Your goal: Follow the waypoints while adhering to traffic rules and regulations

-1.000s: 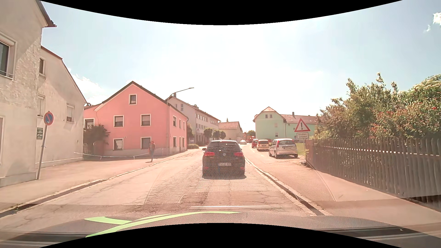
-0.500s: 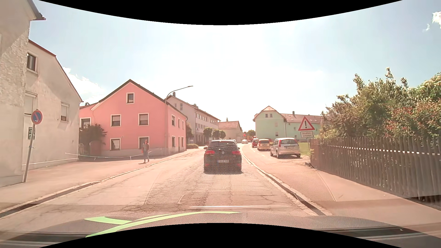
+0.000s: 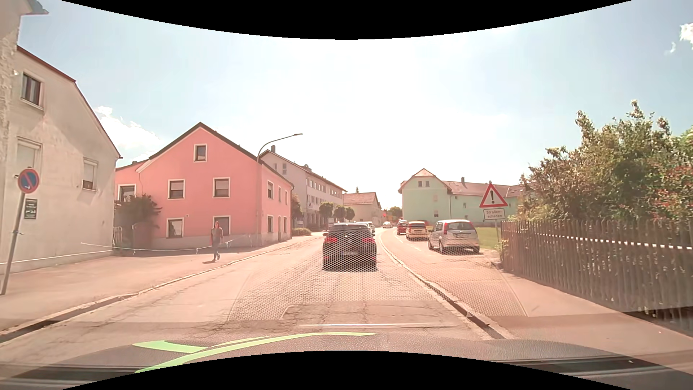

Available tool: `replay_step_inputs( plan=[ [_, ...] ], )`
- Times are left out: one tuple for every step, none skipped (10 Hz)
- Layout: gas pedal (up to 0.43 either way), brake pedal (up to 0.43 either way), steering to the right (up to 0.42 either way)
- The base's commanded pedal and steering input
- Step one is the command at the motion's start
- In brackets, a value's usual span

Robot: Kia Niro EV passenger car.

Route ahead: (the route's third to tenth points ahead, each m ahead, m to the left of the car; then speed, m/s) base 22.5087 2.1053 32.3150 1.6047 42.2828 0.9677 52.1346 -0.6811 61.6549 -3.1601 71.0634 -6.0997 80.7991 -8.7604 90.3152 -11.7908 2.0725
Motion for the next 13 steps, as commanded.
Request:
replay_step_inputs(
  plan=[
    [0.197, 0.0, 0.004],
    [0.197, 0.0, 0.004],
    [0.197, 0.0, 0.004],
    [0.197, 0.0, 0.004],
    [0.197, 0.0, 0.004],
    [0.197, 0.0, 0.004],
    [0.197, 0.0, 0.004],
    [0.197, 0.0, 0.005],
    [0.209, 0.0, 0.006],
    [0.209, 0.0, 0.007],
    [0.209, 0.0, 0.008],
    [0.209, 0.0, 0.01],
    [0.209, 0.0, 0.009]
  ],
)
